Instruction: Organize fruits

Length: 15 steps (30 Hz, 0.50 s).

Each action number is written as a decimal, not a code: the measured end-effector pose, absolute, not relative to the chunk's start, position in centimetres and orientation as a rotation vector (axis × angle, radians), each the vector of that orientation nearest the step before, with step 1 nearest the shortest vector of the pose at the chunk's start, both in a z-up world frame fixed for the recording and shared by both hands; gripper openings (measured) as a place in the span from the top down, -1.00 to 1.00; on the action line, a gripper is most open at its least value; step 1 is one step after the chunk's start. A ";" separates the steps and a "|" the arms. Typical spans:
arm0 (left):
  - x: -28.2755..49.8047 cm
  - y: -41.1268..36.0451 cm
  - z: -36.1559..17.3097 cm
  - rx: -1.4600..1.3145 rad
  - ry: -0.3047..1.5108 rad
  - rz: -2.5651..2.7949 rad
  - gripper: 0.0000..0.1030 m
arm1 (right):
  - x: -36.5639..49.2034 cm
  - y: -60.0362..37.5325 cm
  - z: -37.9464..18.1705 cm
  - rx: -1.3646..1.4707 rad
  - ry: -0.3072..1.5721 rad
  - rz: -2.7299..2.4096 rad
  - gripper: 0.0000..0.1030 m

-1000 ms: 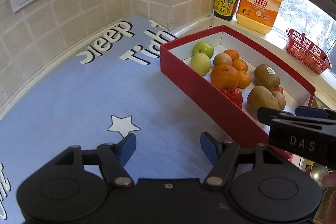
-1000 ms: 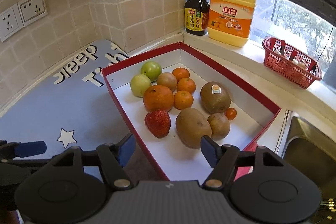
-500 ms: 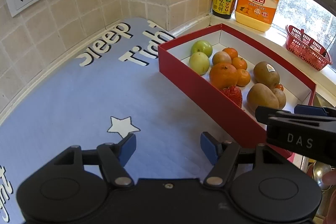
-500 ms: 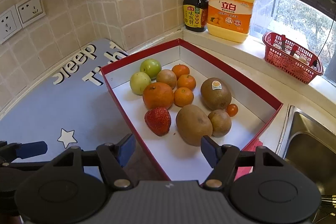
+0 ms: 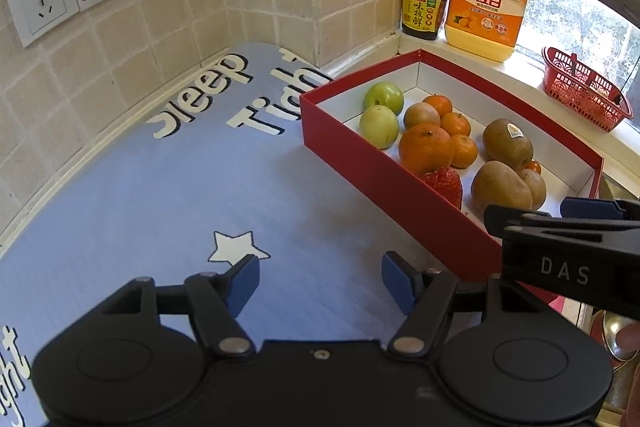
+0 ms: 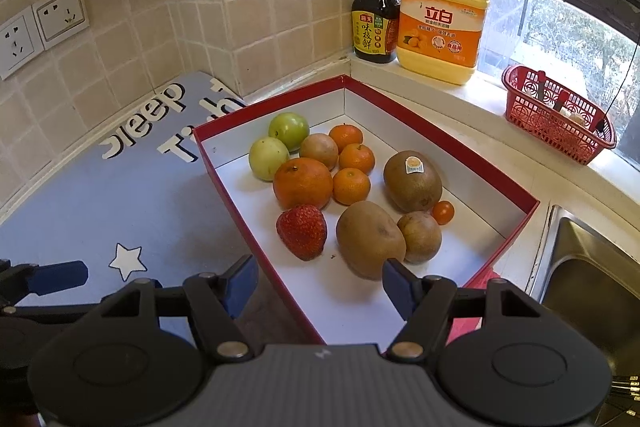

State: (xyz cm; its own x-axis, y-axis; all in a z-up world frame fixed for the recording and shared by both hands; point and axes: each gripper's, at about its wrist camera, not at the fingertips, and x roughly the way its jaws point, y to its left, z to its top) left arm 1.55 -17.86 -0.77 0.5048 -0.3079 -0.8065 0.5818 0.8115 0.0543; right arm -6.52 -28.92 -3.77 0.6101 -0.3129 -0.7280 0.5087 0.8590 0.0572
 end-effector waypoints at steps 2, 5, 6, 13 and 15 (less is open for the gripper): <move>1.5 -17.9 -0.8 0.340 0.893 -0.552 -0.56 | -6.5 -28.9 -3.8 0.278 0.782 -0.484 -0.37; 1.5 -17.9 -0.8 0.339 0.894 -0.552 -0.56 | -6.6 -28.9 -3.7 0.273 0.782 -0.484 -0.38; 1.5 -17.9 -0.8 0.340 0.895 -0.552 -0.56 | -6.5 -28.9 -3.7 0.272 0.782 -0.482 -0.38; 1.6 -18.0 -0.9 0.348 0.898 -0.547 -0.56 | -6.4 -28.8 -3.8 0.273 0.784 -0.479 -0.39; 1.6 -18.0 -0.9 0.357 0.895 -0.545 -0.56 | -6.4 -28.8 -3.7 0.274 0.785 -0.477 -0.40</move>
